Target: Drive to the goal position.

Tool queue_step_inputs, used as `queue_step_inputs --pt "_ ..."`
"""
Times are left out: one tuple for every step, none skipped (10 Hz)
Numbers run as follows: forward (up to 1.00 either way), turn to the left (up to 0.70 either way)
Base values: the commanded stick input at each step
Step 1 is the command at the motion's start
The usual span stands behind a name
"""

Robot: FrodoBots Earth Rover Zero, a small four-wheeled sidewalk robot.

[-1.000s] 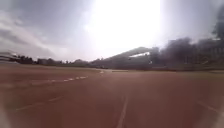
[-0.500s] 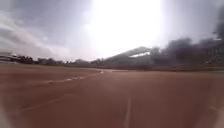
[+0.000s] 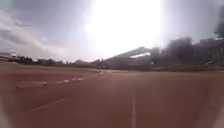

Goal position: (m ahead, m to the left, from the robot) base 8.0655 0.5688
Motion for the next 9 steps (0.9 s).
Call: queue_step_inputs --pt "0.70 -0.29" --pt "0.70 -0.35" --pt "0.70 -0.35" --pt "0.70 -0.35" --pt "0.70 -0.21" --pt "0.70 -0.06" --pt "0.70 0.00" --pt "0.70 0.00" --pt "0.70 0.00"
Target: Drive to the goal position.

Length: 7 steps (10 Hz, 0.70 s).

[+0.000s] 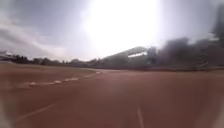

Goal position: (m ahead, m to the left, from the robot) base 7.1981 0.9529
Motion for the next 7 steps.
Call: queue_step_inputs --pt "0.70 0.00" --pt "0.70 0.00" --pt "0.70 0.00" --pt "0.70 0.00" --pt "0.70 0.00" --pt "0.70 0.00" --pt "0.70 0.00"
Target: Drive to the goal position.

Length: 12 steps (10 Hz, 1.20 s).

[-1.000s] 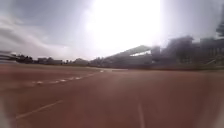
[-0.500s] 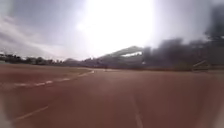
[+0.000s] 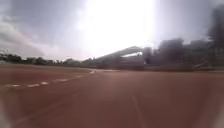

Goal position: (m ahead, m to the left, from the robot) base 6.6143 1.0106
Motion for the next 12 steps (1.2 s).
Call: queue_step_inputs --pt "0.70 0.00" --pt "0.70 0.00" --pt "0.70 0.00" --pt "0.70 0.00" --pt "0.70 0.00" --pt "0.70 0.00" --pt "0.70 0.00" --pt "0.70 0.00" --pt "0.70 0.00" --pt "0.70 0.00" --pt "0.70 0.00" --pt "0.70 0.00"
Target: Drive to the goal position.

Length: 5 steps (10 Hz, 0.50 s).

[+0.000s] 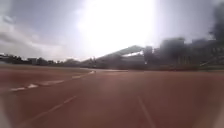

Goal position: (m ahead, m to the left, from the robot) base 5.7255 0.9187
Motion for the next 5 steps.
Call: queue_step_inputs --pt "0.70 0.00" --pt "0.70 0.00" --pt "0.70 0.00" --pt "0.70 0.00" --pt "0.70 0.00"
